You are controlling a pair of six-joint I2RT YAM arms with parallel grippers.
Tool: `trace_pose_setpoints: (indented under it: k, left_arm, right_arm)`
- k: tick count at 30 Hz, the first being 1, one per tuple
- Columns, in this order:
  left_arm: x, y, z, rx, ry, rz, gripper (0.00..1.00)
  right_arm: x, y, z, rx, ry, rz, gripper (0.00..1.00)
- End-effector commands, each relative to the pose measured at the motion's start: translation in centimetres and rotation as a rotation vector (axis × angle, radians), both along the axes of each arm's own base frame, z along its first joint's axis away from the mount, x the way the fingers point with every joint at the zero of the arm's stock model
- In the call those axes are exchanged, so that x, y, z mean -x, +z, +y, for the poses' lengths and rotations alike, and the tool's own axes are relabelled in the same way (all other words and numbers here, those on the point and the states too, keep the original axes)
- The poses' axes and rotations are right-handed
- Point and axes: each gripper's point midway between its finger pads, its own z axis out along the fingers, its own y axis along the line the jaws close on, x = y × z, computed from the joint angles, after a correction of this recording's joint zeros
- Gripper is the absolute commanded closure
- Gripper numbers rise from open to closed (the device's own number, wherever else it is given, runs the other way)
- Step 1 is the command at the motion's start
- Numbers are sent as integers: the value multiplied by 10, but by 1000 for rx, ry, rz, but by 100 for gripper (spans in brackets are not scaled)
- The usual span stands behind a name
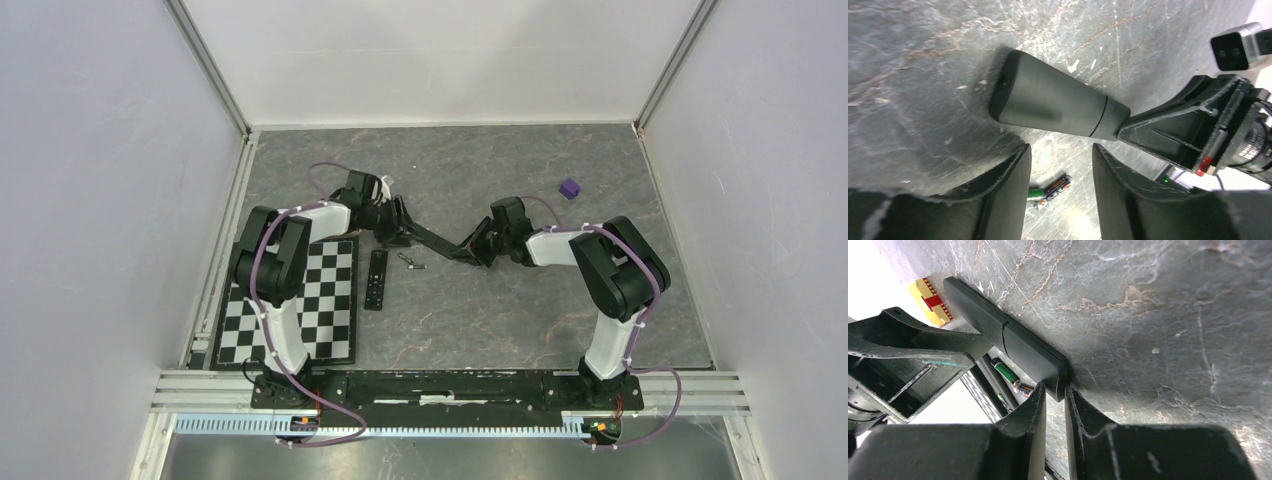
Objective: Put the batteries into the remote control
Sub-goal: Load the battery cover into the remote control.
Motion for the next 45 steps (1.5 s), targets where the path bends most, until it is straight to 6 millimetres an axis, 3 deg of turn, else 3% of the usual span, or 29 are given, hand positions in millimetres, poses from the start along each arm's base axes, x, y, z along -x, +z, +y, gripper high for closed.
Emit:
trace_pose_setpoints:
  k: [1,6,11,14,17,26,37,45]
  left_arm:
    - [-9,11,29,-165,2,-51,40]
    - [-32,24,38,-231,5,-117,31]
    - [-60,30,32,-232,13,-170,32]
    - [-68,30,23,-203,-5,-174,38]
    - [-60,22,16,-197,-33,-153,42]
    - [-19,-11,19,-222,-62,-51,50]
    - [15,-25,-3,-159,-123,-5,68]
    - [28,-34,-8,-139,-140,18,70]
  right_arm:
    - [17,-57,-46,275,-51,97,79]
    - [25,-64,-54,317,-45,125,76]
    - [27,-68,-56,327,-40,133,77]
    - [25,-70,-59,346,-42,129,77]
    - [24,-70,-59,348,-43,129,77]
    - [20,-73,-59,365,-44,133,81]
    - [8,-76,-48,436,12,93,88]
    - [-4,-82,-44,549,43,112,84]
